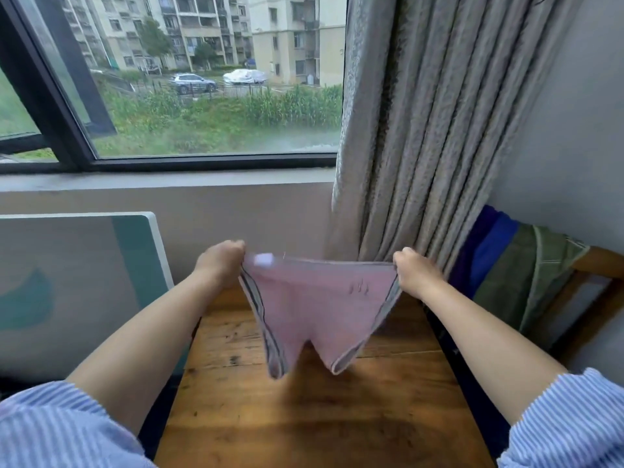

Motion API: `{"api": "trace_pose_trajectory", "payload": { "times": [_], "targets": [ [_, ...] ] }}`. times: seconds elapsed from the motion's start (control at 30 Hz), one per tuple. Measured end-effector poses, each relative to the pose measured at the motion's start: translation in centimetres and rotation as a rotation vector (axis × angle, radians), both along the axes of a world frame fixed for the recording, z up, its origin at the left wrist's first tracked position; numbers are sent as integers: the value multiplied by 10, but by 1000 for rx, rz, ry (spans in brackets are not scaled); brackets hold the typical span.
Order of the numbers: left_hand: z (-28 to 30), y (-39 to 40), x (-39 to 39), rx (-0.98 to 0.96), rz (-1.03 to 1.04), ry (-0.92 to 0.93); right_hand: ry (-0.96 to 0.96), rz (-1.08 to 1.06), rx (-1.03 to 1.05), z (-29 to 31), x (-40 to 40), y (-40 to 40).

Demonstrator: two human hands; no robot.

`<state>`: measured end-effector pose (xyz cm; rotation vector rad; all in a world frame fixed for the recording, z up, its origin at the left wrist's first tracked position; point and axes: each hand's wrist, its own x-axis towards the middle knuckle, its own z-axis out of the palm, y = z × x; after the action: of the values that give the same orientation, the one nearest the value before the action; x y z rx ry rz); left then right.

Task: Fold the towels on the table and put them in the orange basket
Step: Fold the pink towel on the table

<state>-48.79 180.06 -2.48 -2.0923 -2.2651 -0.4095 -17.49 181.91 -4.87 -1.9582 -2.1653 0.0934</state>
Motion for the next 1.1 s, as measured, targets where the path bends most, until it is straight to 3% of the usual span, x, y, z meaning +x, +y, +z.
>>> {"api": "trace_pose_trajectory", "payload": {
  "times": [0.07, 0.23, 0.43, 0.83, 1.0, 1.1],
  "targets": [
    [-6, -1, 2, -90, 47, 43, -5, 16, 15, -4, -1, 1],
    [-6, 6, -4, 16, 44, 92, 23, 4, 178, 2, 1, 9],
    [1, 27, -5, 64, 159, -176, 196, -69, 211, 10, -8, 28],
    [-2, 55, -27, 144, 273, -277, 369, -58, 151, 13, -42, 84],
    [7, 64, -45, 300, 240, -264, 455, -18, 242, 18, -57, 101],
    [-6, 54, -56, 250, 197, -139, 415, -3, 248, 4, -59, 97]
  ]
}}
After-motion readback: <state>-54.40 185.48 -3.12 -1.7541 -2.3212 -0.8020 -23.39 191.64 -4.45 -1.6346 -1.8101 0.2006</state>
